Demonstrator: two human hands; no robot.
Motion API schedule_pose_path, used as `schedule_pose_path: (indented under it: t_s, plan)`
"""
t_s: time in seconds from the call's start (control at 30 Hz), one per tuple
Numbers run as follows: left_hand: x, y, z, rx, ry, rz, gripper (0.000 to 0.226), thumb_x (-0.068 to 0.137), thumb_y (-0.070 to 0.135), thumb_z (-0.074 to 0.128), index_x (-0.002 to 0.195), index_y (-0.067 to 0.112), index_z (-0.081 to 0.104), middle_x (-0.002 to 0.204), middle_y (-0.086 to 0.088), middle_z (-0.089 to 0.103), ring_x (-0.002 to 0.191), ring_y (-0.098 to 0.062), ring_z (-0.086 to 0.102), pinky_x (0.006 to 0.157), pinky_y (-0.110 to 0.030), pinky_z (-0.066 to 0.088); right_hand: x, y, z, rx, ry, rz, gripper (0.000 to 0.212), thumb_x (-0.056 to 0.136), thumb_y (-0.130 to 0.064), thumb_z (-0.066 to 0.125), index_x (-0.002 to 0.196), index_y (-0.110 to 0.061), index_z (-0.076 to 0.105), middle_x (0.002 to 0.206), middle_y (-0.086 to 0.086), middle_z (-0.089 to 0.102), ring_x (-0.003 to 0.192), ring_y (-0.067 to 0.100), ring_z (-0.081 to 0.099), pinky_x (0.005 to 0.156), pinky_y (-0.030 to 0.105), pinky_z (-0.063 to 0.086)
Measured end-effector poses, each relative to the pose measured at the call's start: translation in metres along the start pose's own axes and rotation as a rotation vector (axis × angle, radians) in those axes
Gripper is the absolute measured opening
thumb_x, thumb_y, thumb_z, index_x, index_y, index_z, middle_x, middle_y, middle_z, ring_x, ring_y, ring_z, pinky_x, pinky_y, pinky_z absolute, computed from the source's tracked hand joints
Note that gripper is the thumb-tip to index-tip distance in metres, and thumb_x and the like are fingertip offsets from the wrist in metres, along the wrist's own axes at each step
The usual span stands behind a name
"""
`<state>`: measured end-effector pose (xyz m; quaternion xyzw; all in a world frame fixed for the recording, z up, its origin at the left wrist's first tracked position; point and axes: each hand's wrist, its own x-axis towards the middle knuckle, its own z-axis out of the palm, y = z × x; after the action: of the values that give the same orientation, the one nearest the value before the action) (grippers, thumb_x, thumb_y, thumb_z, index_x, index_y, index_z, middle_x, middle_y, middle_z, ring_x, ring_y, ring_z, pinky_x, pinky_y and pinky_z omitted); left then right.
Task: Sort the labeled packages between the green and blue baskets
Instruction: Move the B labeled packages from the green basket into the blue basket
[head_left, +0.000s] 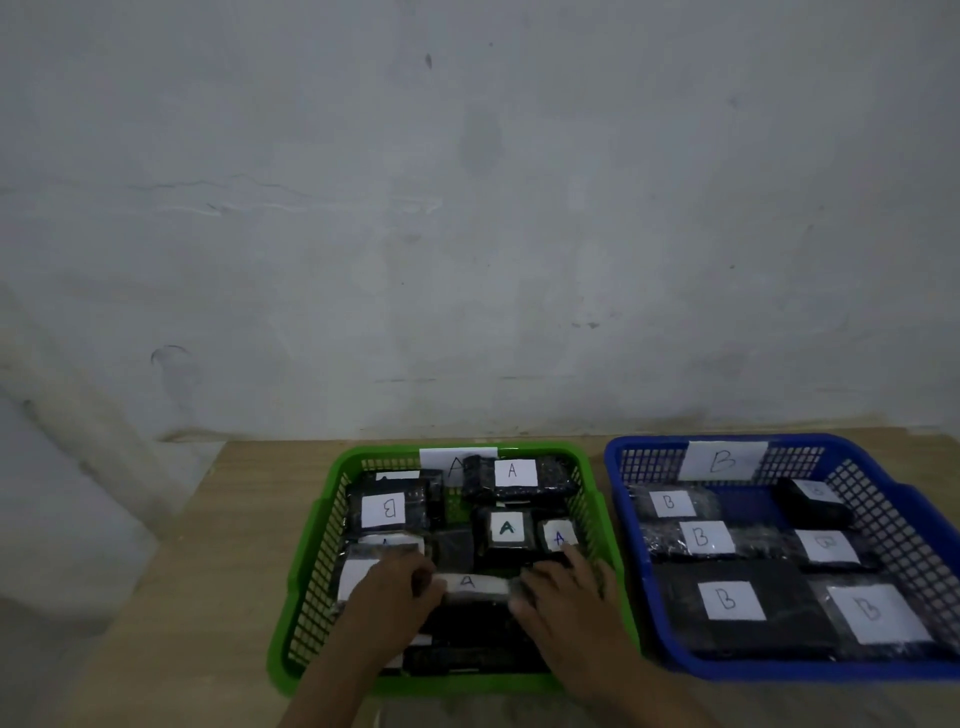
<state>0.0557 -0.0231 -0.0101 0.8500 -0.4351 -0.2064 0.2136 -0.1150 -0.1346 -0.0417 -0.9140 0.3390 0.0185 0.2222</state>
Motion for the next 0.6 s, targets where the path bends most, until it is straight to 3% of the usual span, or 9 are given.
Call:
schedule_pose_path:
  t_s: [0.07,0.17,0.23,0.3,0.37,0.43,0.5,0.6]
  plan:
    - [-0.004,-0.002,-0.004,-0.056,-0.032,-0.046,0.027,0.085,0.027,0.059,0.111,0.017,0.058,0.109,-0.002,0.051,0.093,-0.013,0.052,0.08,-0.019,0.041,-0.001,-0.007,0.004,0.031,-0.061,-0.009,0.054,0.091,-0.055,0.026,0.135,-0.025,0.033,0.15,-0.011,0.024,0.142,0.013,-0.01,0.112,0.049,-0.013]
    - [-0.008,-0.004,-0.009,-0.09,-0.078,-0.071,0.04,0.082,0.025,0.062,0.12,0.018,0.053,0.125,-0.005,0.047,0.103,-0.014,0.05,0.088,-0.022,0.042,-0.007,-0.009,0.004,0.215,-0.094,-0.002,0.051,0.082,-0.064,0.038,0.124,-0.036,0.035,0.149,-0.009,0.024,0.142,0.009,-0.009,0.11,0.047,-0.019]
    - [-0.011,-0.005,-0.01,-0.058,-0.12,-0.071,0.05,0.082,0.029,0.06,0.129,0.02,0.044,0.136,-0.005,0.037,0.119,-0.017,0.041,0.098,-0.025,0.037,-0.01,-0.009,0.002,0.281,-0.104,0.019,0.04,0.079,-0.066,0.04,0.113,-0.046,0.033,0.143,-0.007,0.03,0.141,0.007,0.001,0.109,0.045,-0.022]
    - [-0.011,-0.006,-0.01,-0.065,-0.147,-0.072,0.057,0.083,0.029,0.058,0.135,0.02,0.037,0.143,-0.005,0.035,0.125,-0.017,0.038,0.098,-0.022,0.034,-0.009,-0.01,0.0,0.308,-0.107,0.022,0.025,0.08,-0.064,0.043,0.098,-0.054,0.028,0.123,-0.009,0.04,0.134,0.009,0.023,0.109,0.043,-0.019]
    - [-0.01,-0.007,-0.011,-0.069,-0.162,-0.07,0.06,0.082,0.033,0.06,0.136,0.02,0.037,0.142,-0.004,0.04,0.122,-0.015,0.042,0.094,-0.019,0.035,-0.006,-0.01,-0.002,0.358,-0.141,0.018,0.026,0.077,-0.06,0.05,0.09,-0.059,0.027,0.107,-0.014,0.045,0.117,0.011,0.035,0.11,0.041,-0.008]
    - [-0.008,-0.009,-0.014,-0.06,-0.201,-0.057,0.067,0.075,0.045,0.066,0.133,0.023,0.04,0.137,0.0,0.044,0.118,-0.015,0.046,0.095,-0.022,0.038,-0.005,-0.011,-0.003,0.434,-0.131,0.039,0.034,0.075,-0.055,0.057,0.087,-0.065,0.027,0.102,-0.016,0.044,0.107,0.01,0.023,0.104,0.037,0.011]
    - [-0.006,-0.01,-0.015,-0.026,-0.25,0.0,0.067,0.067,0.053,0.071,0.123,0.027,0.046,0.127,0.004,0.05,0.107,-0.011,0.05,0.09,-0.022,0.044,-0.006,-0.012,-0.002,0.517,-0.07,0.074,0.038,0.076,-0.048,0.06,0.083,-0.067,0.028,0.101,-0.014,0.038,0.107,0.009,0.009,0.093,0.033,0.022]
    - [-0.002,-0.006,-0.015,-0.028,-0.177,0.111,0.052,0.065,0.046,0.075,0.108,0.032,0.051,0.112,0.009,0.057,0.095,-0.005,0.051,0.075,-0.014,0.044,-0.007,-0.011,-0.007,0.576,0.001,0.081,0.04,0.079,-0.042,0.061,0.086,-0.065,0.03,0.106,-0.012,0.035,0.113,0.009,0.008,0.1,0.038,0.032]
